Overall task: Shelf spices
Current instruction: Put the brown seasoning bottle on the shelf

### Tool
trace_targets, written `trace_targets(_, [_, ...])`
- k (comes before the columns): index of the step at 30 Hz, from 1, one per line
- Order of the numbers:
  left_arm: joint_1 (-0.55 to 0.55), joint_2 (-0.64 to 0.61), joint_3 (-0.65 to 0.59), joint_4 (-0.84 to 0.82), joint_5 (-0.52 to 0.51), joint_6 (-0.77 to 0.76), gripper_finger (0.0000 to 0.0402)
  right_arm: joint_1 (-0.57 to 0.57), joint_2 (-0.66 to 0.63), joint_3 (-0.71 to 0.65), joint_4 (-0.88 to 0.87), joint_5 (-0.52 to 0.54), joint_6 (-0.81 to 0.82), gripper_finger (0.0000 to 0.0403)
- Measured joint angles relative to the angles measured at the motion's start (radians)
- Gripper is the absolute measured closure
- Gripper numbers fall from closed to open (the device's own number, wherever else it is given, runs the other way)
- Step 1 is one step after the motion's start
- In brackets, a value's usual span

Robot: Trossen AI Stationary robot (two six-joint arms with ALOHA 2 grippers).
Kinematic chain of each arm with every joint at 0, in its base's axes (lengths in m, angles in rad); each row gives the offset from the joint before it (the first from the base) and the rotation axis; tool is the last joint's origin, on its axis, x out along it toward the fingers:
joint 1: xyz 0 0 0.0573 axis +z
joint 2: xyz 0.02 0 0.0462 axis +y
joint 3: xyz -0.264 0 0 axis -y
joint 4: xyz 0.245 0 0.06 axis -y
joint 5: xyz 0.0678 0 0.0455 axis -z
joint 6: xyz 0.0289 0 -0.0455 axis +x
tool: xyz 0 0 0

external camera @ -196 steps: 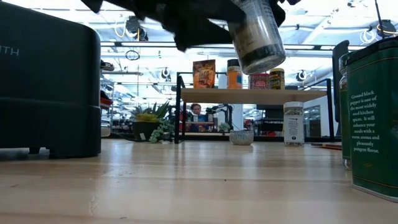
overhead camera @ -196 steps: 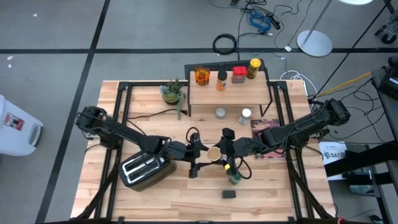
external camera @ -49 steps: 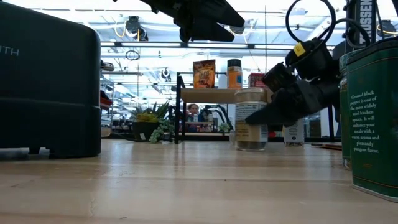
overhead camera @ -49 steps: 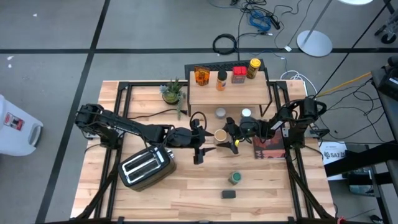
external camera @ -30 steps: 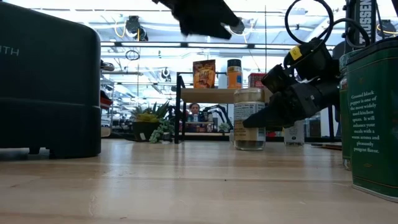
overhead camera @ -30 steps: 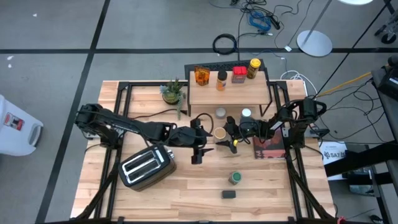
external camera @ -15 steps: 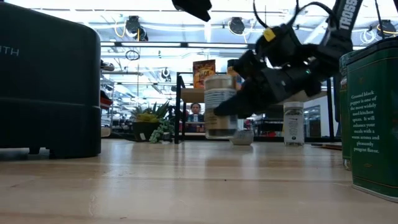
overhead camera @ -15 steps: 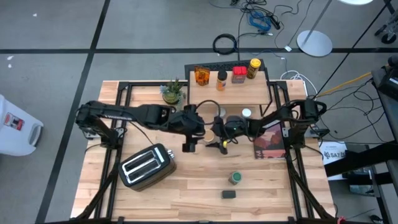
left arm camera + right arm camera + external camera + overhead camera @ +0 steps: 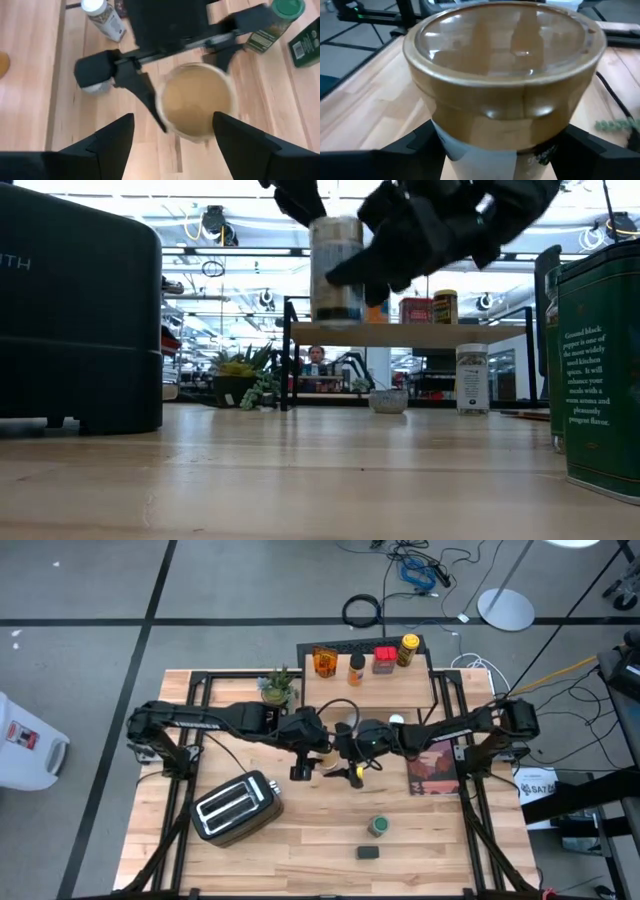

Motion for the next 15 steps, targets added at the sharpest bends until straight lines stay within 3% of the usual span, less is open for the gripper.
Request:
trace_targets(4, [-0.002,0.001,0.0,-0.003,-0.009,-0.001,0.0094,0.022,0.008,0.072,-0.083,0.017,-0.032,0.0137])
trace_targets(8, [0.0,0.002,0.001,-0.016,0.049,-0.037,0.0068,0.032,0.009,0.113,-0.144,0.047,-0.063,0.0137])
trace_targets(15, [-0.002,0.004,0.019,-0.044,0.047,-0.049,0.0061,0.031,0.015,0.121,-0.149,0.055,-0.054,0.0137])
